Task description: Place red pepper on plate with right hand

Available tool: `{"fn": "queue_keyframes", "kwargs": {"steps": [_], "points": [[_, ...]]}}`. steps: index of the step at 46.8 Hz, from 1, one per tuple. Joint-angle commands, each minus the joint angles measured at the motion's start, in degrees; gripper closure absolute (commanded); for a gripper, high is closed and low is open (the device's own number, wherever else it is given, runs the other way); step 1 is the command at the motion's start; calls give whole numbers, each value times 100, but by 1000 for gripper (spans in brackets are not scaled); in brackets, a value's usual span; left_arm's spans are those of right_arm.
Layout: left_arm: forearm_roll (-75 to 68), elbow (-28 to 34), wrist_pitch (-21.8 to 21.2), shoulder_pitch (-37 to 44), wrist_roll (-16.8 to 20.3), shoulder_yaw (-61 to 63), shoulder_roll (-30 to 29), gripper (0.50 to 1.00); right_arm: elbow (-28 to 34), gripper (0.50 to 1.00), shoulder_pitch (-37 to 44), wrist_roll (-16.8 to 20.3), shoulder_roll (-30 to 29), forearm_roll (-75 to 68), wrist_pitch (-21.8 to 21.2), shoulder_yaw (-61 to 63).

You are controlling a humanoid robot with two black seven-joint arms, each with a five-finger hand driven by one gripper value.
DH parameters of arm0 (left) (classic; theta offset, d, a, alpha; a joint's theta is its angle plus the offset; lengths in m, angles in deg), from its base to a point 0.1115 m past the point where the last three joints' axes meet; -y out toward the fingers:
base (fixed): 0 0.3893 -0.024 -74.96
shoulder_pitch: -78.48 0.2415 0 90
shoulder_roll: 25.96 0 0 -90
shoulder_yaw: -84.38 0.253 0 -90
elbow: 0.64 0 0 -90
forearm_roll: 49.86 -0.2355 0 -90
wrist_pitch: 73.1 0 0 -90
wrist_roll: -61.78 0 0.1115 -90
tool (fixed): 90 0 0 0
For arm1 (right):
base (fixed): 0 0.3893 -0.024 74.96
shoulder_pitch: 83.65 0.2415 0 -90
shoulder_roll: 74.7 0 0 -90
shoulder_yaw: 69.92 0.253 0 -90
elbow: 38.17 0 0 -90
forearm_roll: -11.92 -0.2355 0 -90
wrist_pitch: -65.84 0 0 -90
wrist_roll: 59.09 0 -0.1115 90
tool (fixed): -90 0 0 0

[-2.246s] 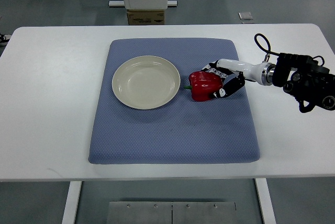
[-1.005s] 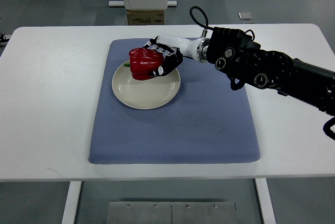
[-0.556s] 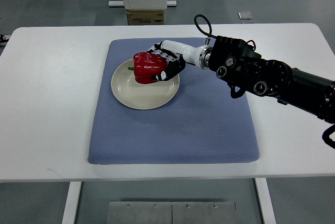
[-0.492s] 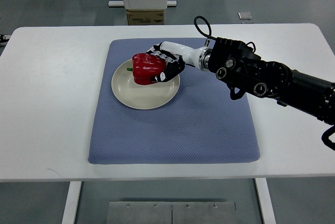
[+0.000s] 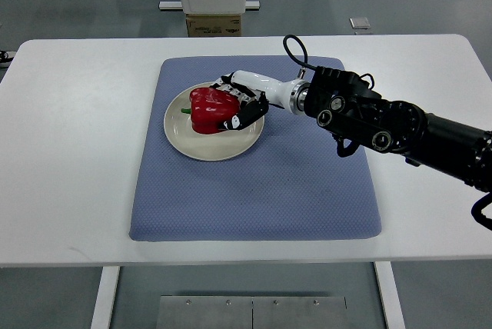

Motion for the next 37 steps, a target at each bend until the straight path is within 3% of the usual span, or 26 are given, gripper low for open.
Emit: {"fn": "queue_keyframes", "kwargs": {"steps": [1, 3, 9, 37], "points": [[0, 0, 0, 0, 4, 0, 0, 500, 0, 930, -26, 17, 0, 0, 1, -2], [0, 0, 0, 0, -5, 0, 0, 500, -9, 842, -34, 35, 0, 0, 1, -2], [0, 0, 0, 0, -5, 0, 0, 500, -9, 507, -105, 43, 0, -8, 1, -2], [0, 0, 0, 0, -5, 0, 0, 500, -44, 502, 88, 52, 0, -342, -7, 86]]}}
